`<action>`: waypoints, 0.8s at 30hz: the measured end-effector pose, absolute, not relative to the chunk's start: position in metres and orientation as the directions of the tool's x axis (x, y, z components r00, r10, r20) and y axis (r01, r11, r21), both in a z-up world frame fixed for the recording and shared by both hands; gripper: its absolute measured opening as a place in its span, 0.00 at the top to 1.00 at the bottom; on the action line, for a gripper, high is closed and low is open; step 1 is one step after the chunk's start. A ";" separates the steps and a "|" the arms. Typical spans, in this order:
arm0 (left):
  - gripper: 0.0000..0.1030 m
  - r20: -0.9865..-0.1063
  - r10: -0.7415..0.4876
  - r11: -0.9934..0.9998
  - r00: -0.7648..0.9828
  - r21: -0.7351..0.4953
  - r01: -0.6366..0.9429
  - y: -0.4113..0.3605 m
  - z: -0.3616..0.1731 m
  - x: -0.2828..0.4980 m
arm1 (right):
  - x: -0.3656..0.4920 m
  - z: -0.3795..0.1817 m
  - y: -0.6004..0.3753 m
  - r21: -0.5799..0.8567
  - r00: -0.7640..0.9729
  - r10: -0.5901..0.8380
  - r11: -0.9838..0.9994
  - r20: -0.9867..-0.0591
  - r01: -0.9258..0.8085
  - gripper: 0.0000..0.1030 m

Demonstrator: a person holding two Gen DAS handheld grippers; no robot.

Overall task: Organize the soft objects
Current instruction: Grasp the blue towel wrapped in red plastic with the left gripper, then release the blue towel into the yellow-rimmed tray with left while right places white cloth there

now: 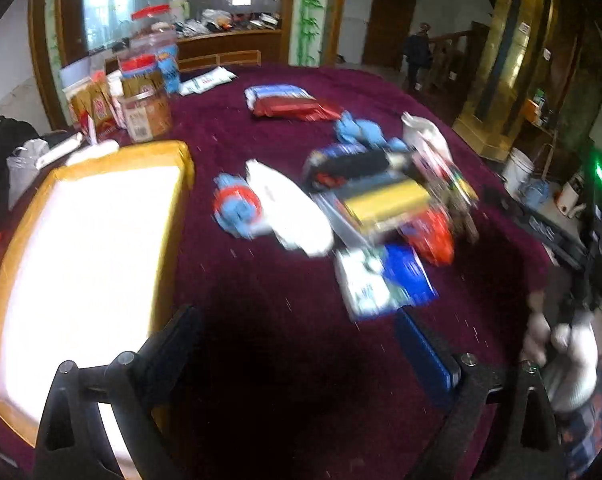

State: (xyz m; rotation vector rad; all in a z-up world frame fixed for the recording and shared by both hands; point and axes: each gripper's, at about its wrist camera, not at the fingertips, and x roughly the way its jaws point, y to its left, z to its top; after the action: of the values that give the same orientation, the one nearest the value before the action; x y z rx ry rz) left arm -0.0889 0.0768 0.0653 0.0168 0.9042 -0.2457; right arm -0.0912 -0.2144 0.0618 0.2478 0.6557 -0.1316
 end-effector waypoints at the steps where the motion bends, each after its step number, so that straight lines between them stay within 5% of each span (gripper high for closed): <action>1: 0.04 -0.776 -0.196 0.974 0.600 -0.086 0.208 0.078 0.068 -0.080 | -0.091 0.062 -0.215 0.191 0.790 -0.044 0.961 -0.611 0.201 0.00; 4: 0.11 -0.772 -0.149 0.985 0.618 -0.063 0.159 0.078 0.067 -0.050 | -0.090 0.059 -0.213 0.192 0.786 -0.031 0.963 -0.618 0.189 0.00; 6: 0.35 -0.784 -0.133 0.988 0.607 -0.053 0.147 0.076 0.061 -0.029 | -0.091 0.061 -0.210 0.184 0.790 -0.032 0.966 -0.612 0.181 0.00; 7: 0.38 -0.796 -0.127 0.989 0.592 -0.054 0.139 0.076 0.057 -0.020 | -0.091 0.062 -0.209 0.181 0.792 -0.028 0.968 -0.610 0.174 0.00; 14: 0.40 -0.831 -0.095 0.995 0.548 -0.095 0.028 0.092 0.035 0.020 | -0.091 0.064 -0.201 0.166 0.796 -0.009 0.976 -0.605 0.138 0.00; 16: 0.66 -0.843 -0.126 0.991 0.523 -0.133 0.024 0.095 0.028 0.026 | -0.090 0.065 -0.200 0.163 0.795 -0.010 0.977 -0.606 0.136 0.00; 24: 0.69 -0.789 -0.228 0.968 0.570 -0.244 0.050 0.106 0.052 0.004 | -0.088 0.062 -0.198 0.161 0.791 -0.014 0.977 -0.612 0.142 0.00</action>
State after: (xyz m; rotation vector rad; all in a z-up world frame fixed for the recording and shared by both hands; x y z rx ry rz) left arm 0.0040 0.1065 0.0522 -0.2032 0.9520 -0.1649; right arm -0.0880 -0.1983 0.0622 0.2031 0.6540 -0.0847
